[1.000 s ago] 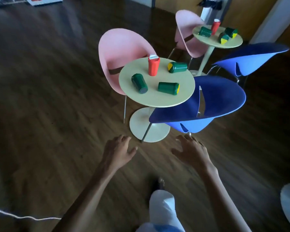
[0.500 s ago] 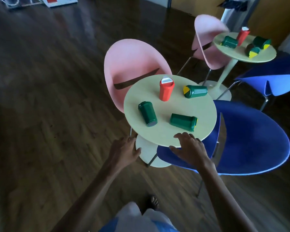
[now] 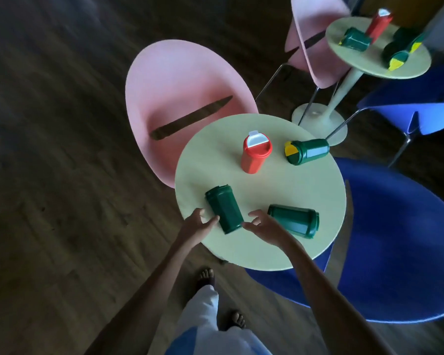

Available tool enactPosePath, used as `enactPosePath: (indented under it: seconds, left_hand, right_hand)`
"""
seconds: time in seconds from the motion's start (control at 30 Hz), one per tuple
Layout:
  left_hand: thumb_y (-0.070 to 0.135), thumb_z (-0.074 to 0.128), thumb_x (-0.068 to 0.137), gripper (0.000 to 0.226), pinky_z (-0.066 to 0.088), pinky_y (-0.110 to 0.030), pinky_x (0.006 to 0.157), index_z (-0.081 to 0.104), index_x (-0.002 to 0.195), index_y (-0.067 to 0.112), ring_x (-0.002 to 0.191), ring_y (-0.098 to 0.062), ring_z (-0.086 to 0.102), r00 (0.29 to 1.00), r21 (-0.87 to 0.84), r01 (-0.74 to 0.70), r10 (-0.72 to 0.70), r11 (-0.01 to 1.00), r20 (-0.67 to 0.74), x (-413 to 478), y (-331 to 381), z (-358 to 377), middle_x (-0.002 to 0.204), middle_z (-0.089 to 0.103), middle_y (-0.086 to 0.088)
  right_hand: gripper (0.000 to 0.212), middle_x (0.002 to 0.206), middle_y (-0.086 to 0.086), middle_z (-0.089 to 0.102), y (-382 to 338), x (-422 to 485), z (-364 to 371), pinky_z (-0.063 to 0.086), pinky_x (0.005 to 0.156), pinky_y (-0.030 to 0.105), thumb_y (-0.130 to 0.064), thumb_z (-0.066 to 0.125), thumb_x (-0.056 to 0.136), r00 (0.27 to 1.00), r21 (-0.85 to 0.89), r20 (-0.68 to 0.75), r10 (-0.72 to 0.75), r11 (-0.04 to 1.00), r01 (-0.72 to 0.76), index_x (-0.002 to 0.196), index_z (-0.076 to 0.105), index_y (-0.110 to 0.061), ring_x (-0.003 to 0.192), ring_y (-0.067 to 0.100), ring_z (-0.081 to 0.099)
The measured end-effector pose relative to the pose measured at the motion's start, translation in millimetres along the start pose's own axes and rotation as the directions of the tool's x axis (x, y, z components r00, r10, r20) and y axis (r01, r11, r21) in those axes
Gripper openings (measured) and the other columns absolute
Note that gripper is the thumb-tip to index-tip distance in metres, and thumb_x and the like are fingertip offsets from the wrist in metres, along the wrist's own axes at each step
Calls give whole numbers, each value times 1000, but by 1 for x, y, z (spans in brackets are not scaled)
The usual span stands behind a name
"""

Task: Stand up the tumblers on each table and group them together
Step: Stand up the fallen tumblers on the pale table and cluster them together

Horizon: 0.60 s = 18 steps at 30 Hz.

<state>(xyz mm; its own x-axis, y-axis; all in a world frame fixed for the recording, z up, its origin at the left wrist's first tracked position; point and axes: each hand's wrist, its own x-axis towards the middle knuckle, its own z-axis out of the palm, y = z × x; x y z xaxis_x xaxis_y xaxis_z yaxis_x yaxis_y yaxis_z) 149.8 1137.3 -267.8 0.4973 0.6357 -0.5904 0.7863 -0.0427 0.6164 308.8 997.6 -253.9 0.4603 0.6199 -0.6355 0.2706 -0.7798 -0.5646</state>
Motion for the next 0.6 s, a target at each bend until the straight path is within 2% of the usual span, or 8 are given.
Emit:
enactPosePath:
  seconds: [0.1, 0.17, 0.23, 0.33, 0.43, 0.53, 0.6]
  left_hand:
    - [52, 66, 81, 59, 49, -33, 88, 52, 121, 12, 110, -23, 58, 991, -294, 121, -98, 948, 92, 26, 1, 0, 121, 60, -8]
    - [44, 69, 81, 32, 50, -34, 84, 59, 97, 18, 105, -24, 62, 985, -388, 135, -80, 912, 153, 36, 3, 2, 102, 65, -3]
    - [33, 71, 83, 20, 49, -31, 80, 58, 88, 19, 101, -23, 63, 979, -471, 154, -72, 868, 188, 41, 9, 2, 93, 64, 1]
    - [24, 75, 80, 20, 50, -23, 75, 60, 90, 16, 91, -18, 64, 977, -560, 167, -62, 811, 202, 47, 13, -1, 92, 66, 1]
    - [18, 77, 78, 21, 52, -20, 70, 64, 93, 12, 84, -16, 66, 976, -565, 164, -48, 809, 214, 52, 11, -2, 91, 69, -3]
    - [13, 82, 72, 39, 55, -18, 69, 61, 103, 2, 82, -11, 69, 986, -582, 102, -3, 807, 169, 56, 12, -6, 91, 70, -3]
    - [13, 84, 68, 52, 54, -16, 70, 57, 110, 3, 87, -10, 68, 993, -579, 33, 37, 815, 109, 60, 15, -13, 98, 69, -3]
  right_hand:
    - [60, 124, 7, 59, -5, 23, -1, 45, 91, 33, -43, 63, 86, 996, 42, 79, 51, 998, -54, 136, 42, -19, 107, 21, 58]
    - [64, 126, 5, 58, -9, 33, -2, 44, 98, 36, -42, 64, 85, 983, 71, 168, 70, 994, -83, 139, 38, -19, 110, 20, 57]
    - [63, 120, 2, 60, -12, 40, -2, 44, 100, 39, -35, 65, 87, 969, 125, 239, 62, 988, -94, 140, 37, -16, 108, 19, 57]
    - [58, 109, -1, 59, -11, 49, -2, 47, 95, 39, -24, 66, 87, 962, 183, 272, 31, 980, -84, 137, 38, -12, 103, 17, 57]
    - [57, 106, -1, 59, -5, 55, -1, 49, 96, 41, -19, 70, 84, 964, 233, 266, 17, 969, -82, 133, 42, -12, 103, 19, 58]
    - [59, 104, 2, 60, -3, 60, 2, 50, 93, 40, -12, 76, 78, 978, 289, 208, -8, 956, -53, 128, 46, -11, 100, 21, 60]
    - [64, 109, 8, 61, -7, 66, 2, 52, 89, 37, -6, 79, 72, 990, 369, 130, -49, 929, -3, 127, 47, -11, 102, 25, 60]
